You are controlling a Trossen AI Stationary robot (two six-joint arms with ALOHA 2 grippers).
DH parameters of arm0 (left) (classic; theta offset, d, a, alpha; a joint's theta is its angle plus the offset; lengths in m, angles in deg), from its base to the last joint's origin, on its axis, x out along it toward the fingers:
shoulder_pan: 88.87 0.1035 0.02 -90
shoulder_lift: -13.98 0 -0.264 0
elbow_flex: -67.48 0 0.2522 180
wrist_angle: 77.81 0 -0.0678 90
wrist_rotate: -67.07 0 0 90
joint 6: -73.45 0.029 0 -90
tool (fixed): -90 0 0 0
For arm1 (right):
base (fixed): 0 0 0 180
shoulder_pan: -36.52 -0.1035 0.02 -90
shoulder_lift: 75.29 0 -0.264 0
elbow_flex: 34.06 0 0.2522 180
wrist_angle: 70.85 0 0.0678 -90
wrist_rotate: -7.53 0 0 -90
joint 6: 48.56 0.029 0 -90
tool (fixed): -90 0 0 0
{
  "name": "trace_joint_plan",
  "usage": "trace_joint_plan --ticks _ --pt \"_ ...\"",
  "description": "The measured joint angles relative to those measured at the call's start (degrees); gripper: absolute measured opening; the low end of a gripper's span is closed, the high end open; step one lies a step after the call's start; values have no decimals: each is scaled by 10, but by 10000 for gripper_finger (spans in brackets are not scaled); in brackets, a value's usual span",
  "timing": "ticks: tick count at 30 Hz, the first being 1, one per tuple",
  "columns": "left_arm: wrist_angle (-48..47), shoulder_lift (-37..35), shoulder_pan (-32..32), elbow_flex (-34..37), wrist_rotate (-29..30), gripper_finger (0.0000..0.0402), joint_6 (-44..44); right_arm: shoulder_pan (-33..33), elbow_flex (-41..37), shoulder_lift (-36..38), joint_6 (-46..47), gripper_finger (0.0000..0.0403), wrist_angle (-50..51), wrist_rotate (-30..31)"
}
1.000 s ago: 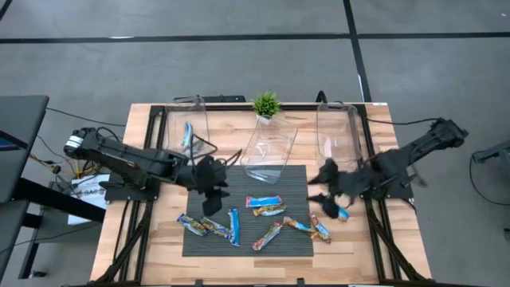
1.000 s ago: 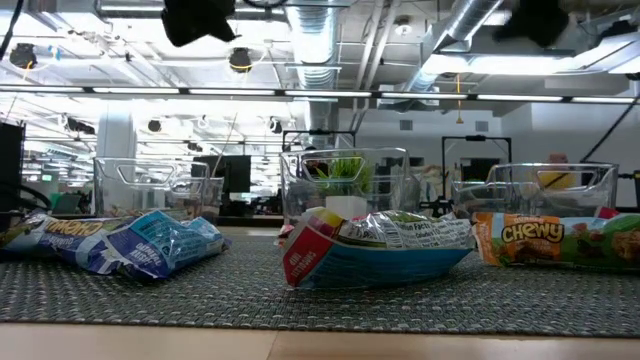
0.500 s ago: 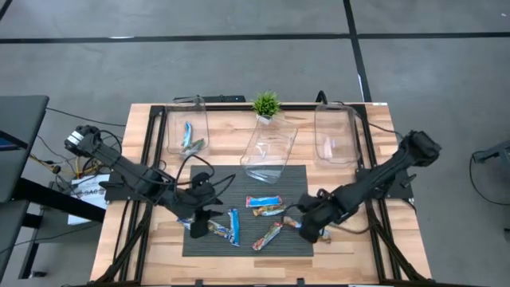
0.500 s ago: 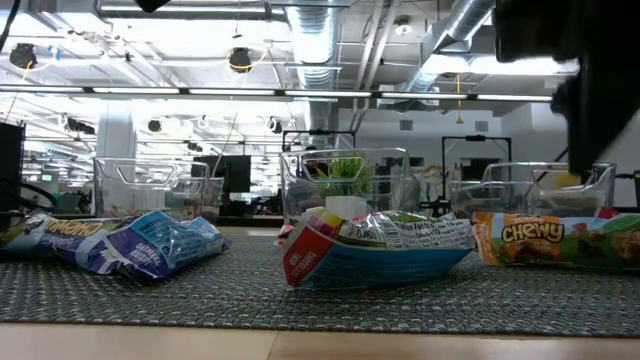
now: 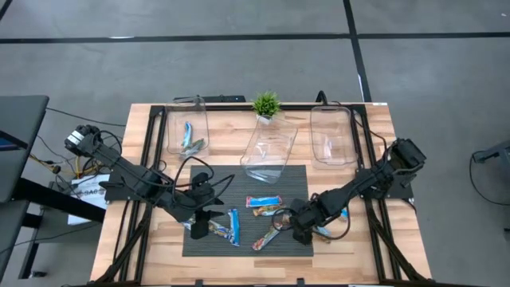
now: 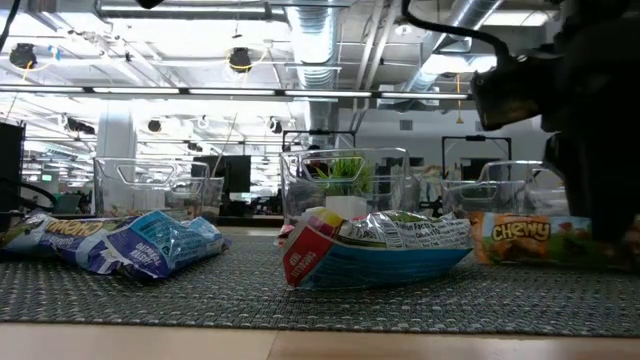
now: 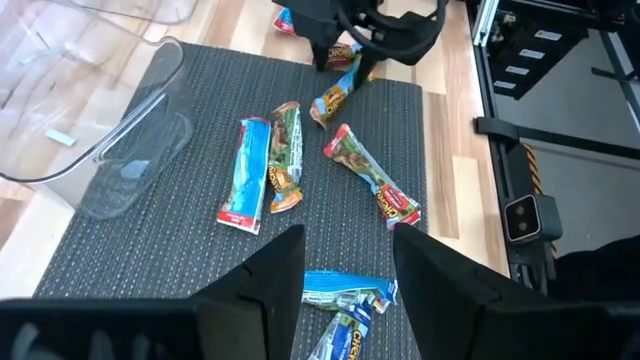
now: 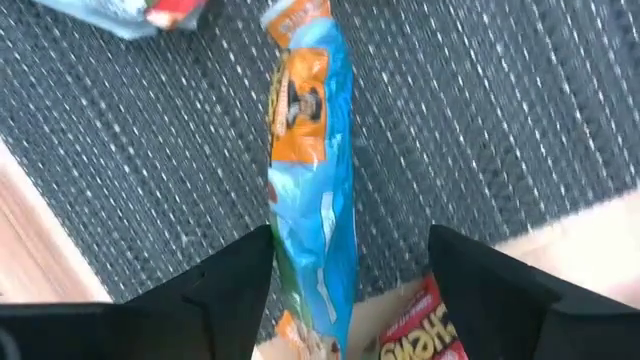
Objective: Pick and place Granola Bars by type
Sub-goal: Put the yellow granola bar into the left transparent bin
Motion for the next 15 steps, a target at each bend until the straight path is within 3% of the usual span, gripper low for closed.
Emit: trace_joint_plan --ticks 4,11,15 --pt "2 0 1 0 1 145 -3 13 0 0 -17 209 1 -11" --pt "3 0 1 0 12 145 -12 24 0 0 -34 67 -9 -24" --pt "6 0 1 0 42 145 -19 26 0 1 -34 12 -43 -30"
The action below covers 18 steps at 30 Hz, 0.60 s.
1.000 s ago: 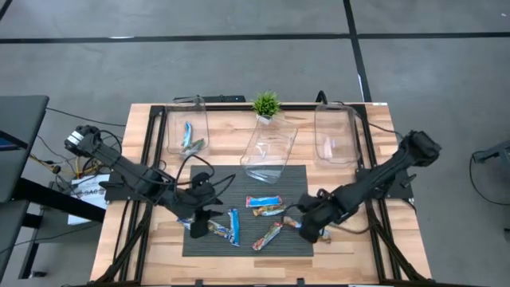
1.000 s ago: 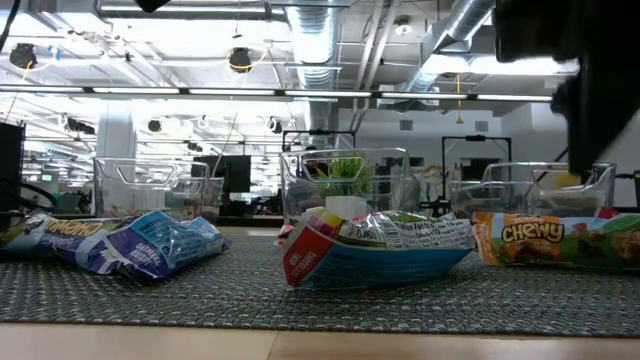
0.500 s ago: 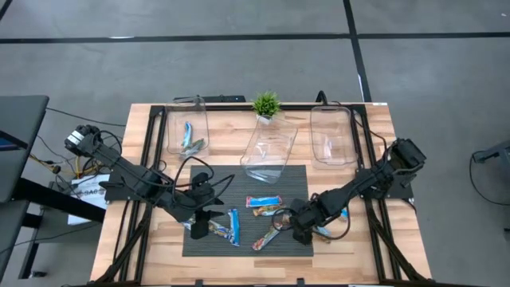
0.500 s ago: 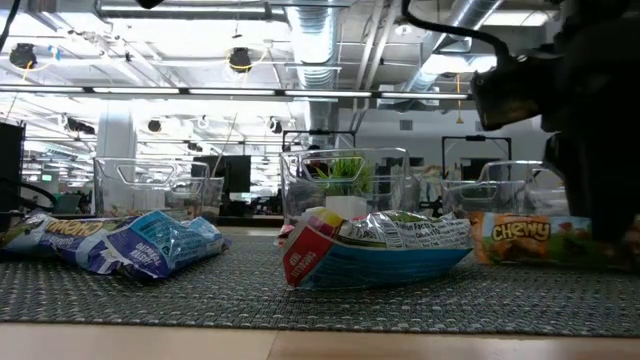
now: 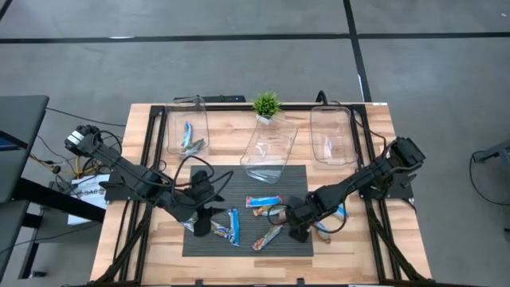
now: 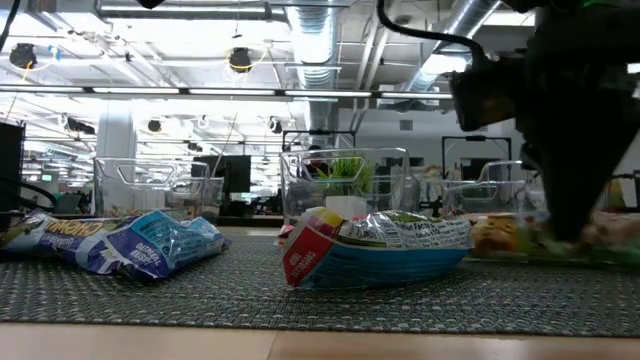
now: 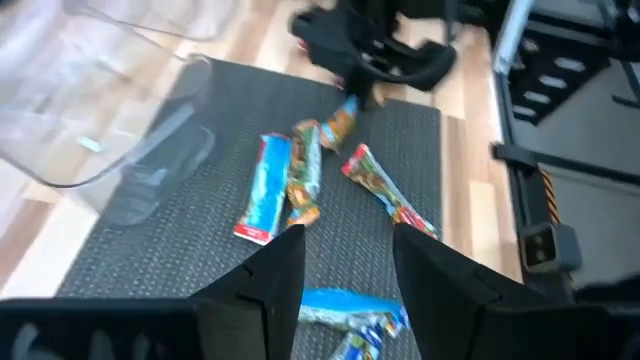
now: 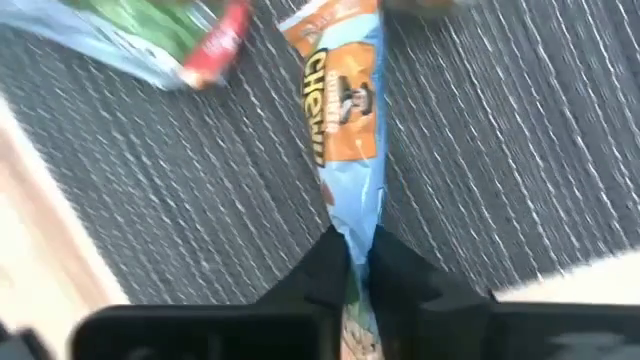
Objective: Pick and place Granola Bars by type
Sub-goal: Put the yellow granola bar into the left transparent bin
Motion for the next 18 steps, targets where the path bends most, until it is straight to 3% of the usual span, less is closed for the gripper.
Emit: trace_joint_plan --ticks 6,10,18 --pt "-1 0 1 0 63 145 -54 0 0 49 18 21 -63 3" --pt "-2 0 5 0 109 145 -115 5 0 106 42 11 -90 42" --pt "42 0 54 0 125 145 -176 55 0 188 32 11 -158 125"
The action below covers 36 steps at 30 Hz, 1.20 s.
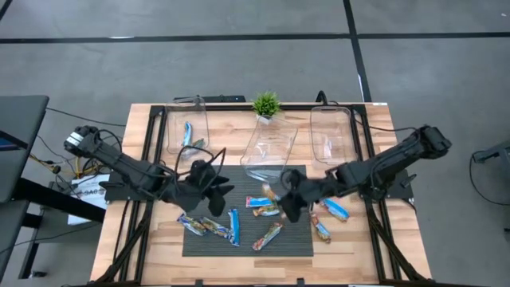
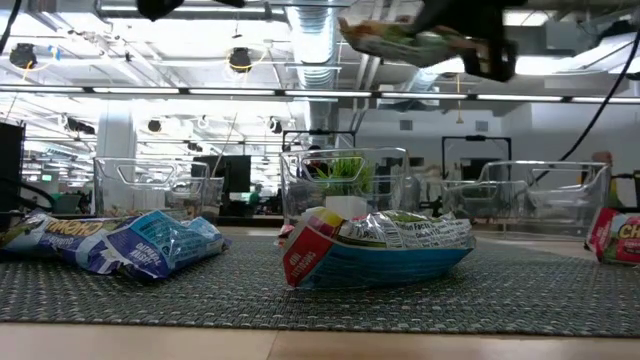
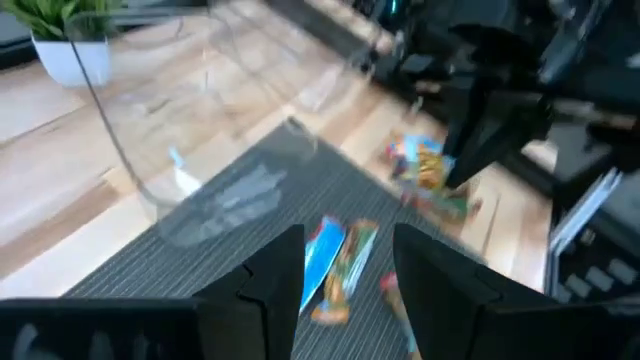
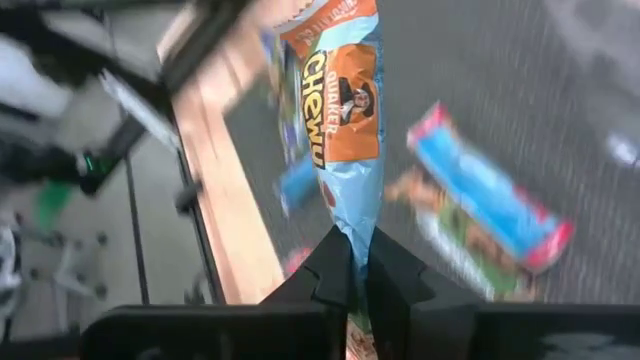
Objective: Pick and place Granola Bars by type
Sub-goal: Put the yellow granola bar into the left transparent bin
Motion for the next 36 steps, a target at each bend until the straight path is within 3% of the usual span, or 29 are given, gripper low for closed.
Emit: trace_joint_plan --ticks 4,8,13,21,30,36 --pt "66 0 41 0 -3 145 27 34 0 10 -26 4 -51 1" --pt "119 0 85 0 -41 156 49 63 0 11 -45 6 -108 0" --pt "133 0 130 0 -92 204 44 90 0 11 -62 6 -148 -2" --pt "172 1 162 0 -107 264 28 124 0 11 -87 4 -202 -22" --pt "256 21 189 1 -167 262 64 160 0 10 -107 2 -261 -58" --pt "328 57 196 0 -170 230 81 173 6 10 -117 4 -257 -77"
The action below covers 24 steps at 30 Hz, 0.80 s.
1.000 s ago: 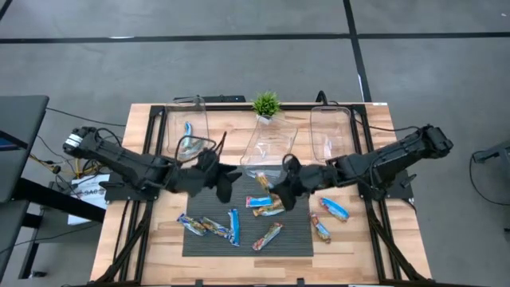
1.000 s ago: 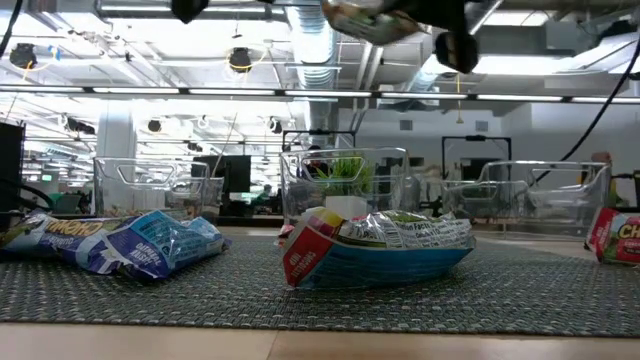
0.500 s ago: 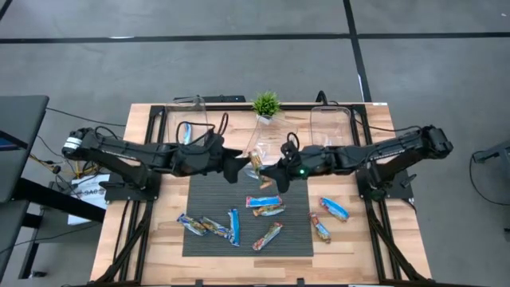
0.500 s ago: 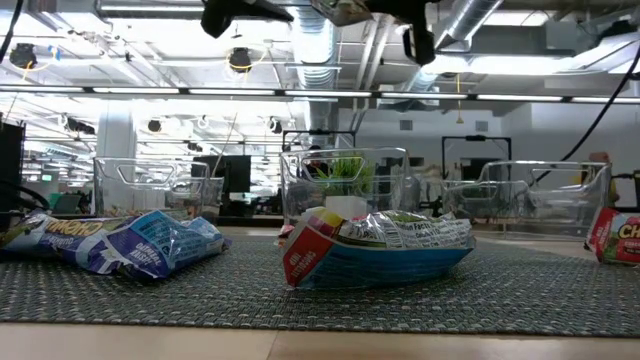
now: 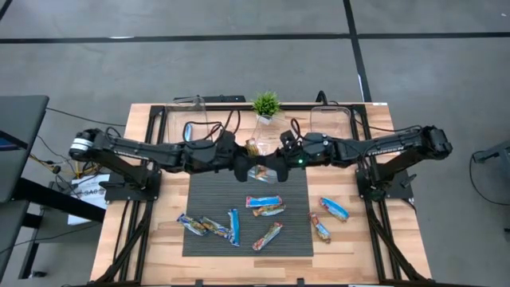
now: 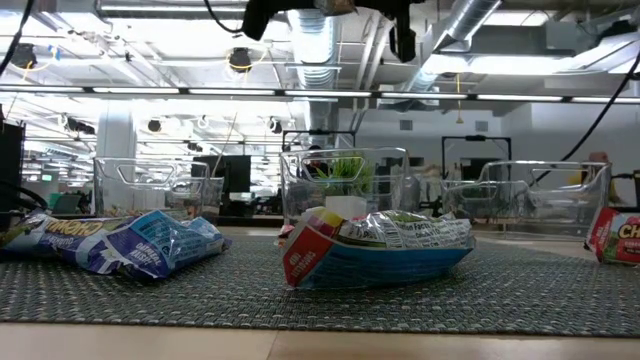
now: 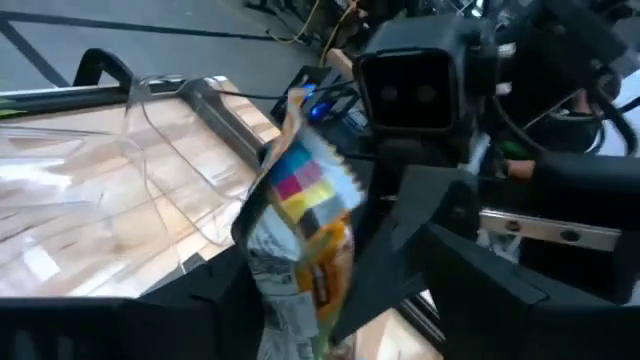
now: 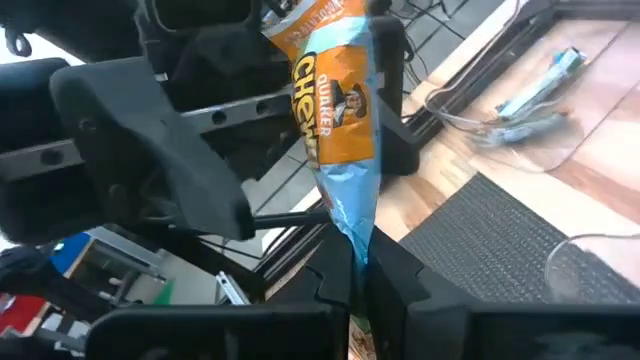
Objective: Pick and place Granola Bars by type
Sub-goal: Put the yellow granola bar into the left transparent bin
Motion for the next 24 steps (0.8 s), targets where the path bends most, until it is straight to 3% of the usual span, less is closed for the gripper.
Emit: trace_joint_plan --ticks 14,19,24 --pt "-9 -3 6 0 4 81 28 5 13 0 -25 8 22 -2" --pt "-9 -3 8 0 4 62 37 5 13 0 -36 25 23 -2" --pt "-11 -3 15 0 4 61 39 5 13 0 -51 86 36 -4"
